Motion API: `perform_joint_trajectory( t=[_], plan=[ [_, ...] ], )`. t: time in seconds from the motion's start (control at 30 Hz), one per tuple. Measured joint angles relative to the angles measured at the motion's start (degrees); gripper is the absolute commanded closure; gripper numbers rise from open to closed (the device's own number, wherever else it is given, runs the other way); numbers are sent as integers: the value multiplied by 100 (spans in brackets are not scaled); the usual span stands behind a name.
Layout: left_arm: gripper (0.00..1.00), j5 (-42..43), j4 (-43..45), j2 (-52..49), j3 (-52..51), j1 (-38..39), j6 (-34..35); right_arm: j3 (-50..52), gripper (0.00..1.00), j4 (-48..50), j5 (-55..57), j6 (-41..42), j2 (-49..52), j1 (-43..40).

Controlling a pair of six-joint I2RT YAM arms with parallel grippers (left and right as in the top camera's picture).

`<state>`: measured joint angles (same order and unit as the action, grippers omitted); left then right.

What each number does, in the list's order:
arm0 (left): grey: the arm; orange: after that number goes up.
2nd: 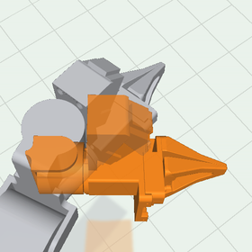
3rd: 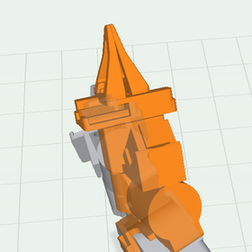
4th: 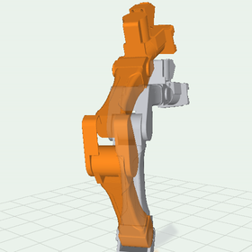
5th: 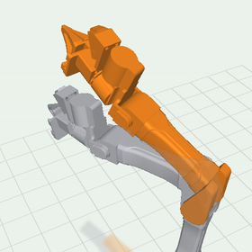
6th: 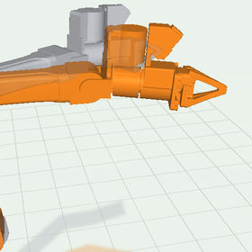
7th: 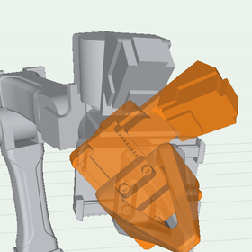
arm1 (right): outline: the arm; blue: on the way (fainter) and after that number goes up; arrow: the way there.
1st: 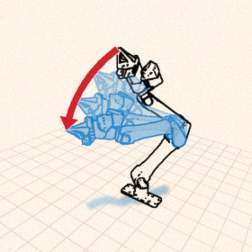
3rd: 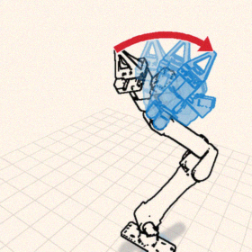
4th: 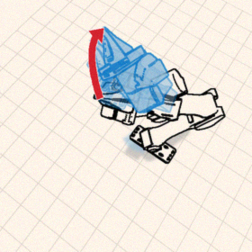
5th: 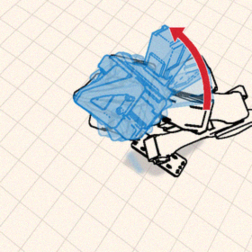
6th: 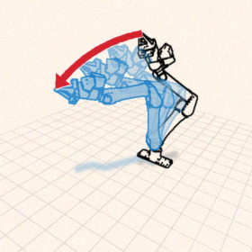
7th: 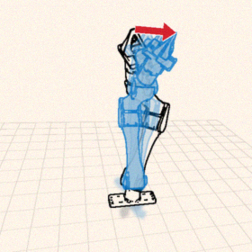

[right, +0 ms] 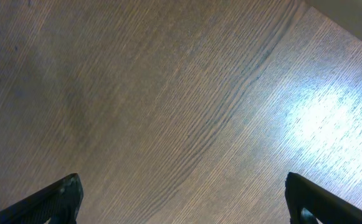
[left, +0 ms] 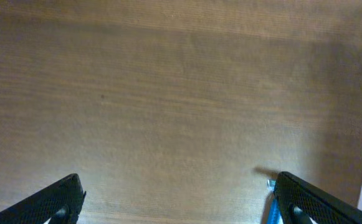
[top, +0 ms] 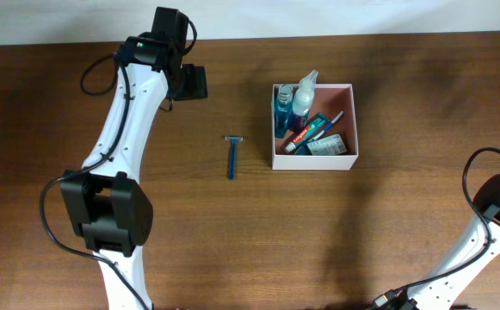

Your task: Pack container

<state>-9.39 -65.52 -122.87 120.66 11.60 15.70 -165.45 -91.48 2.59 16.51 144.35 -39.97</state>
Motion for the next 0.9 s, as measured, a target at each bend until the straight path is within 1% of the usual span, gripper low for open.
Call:
perform_joint_trajectory(
  t=[0.1,0.17,0.27,0.77,0.9],
  plan=[
    [1,-92,251,0,4,0,0,0,1,0,0,0,0,0],
    [1,-140,632,0,7,0,2,0,1,0,0,4,0,0],
    [1,-164,857,4,11,0,4,0,1,0,0,0,0,0],
    [1,-166,931,9,11,0,2,0,1,0,0,-2,0,0],
    [1,-323,979,9,9,0,2,0,1,0,0,0,0,0]
  ],
)
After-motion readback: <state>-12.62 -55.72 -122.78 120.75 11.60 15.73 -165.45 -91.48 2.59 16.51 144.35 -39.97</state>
